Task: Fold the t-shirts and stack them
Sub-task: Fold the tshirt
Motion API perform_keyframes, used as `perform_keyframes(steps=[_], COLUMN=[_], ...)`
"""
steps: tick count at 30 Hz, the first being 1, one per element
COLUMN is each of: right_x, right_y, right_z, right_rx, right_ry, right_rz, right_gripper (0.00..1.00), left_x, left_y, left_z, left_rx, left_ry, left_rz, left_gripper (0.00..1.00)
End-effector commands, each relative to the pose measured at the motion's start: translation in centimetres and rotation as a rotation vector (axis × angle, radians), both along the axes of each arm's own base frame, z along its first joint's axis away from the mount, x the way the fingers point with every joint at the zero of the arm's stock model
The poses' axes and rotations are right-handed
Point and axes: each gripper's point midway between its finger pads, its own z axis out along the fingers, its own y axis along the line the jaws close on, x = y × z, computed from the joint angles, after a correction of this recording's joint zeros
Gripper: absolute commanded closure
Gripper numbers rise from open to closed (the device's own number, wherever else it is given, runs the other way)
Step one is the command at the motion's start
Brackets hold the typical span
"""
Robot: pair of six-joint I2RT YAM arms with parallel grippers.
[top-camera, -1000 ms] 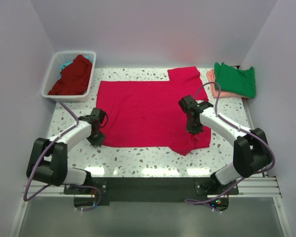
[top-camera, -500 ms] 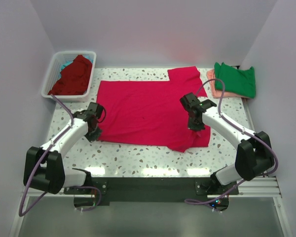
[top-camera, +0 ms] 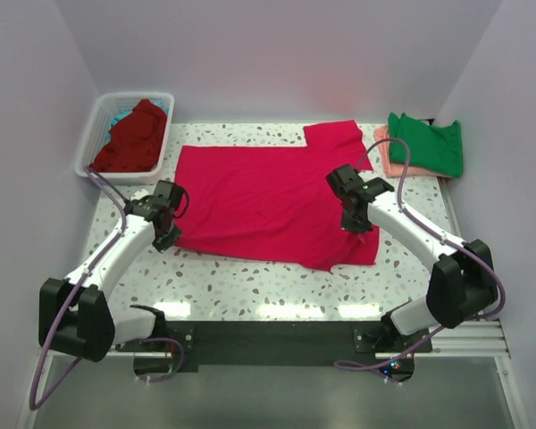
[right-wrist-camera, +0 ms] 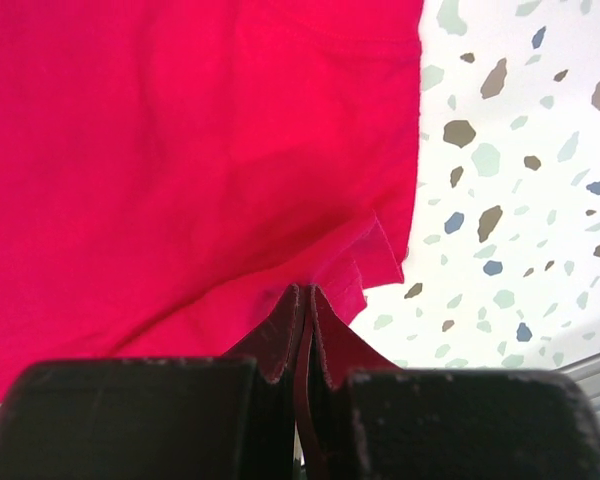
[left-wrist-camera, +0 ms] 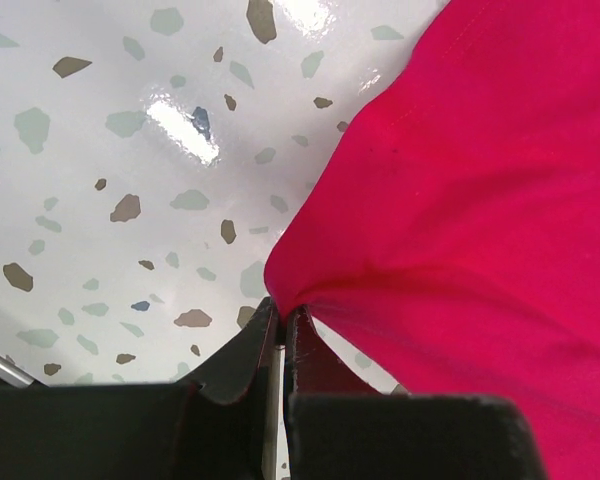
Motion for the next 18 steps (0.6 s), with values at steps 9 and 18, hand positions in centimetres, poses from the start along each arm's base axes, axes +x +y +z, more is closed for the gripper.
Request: perform_keyframes(steps=[9, 18], right_x=[2.0, 2.3], right_y=[-2.2, -4.1], right_z=[7.2, 9.4], right_rx=[-0.046, -0.086], right_ry=[-0.201, -0.254], right_rz=[-0.075, -0.121], right_gripper=[1.0, 1.0], left_x=[2.3, 4.6], left_y=[0.3, -0.3], left_z=[1.8, 1.5], left_rx=[0.032, 0.033], left_ry=[-0.054, -0.055], left_rz=[-0.051, -0.096], left_gripper=[1.0, 1.0])
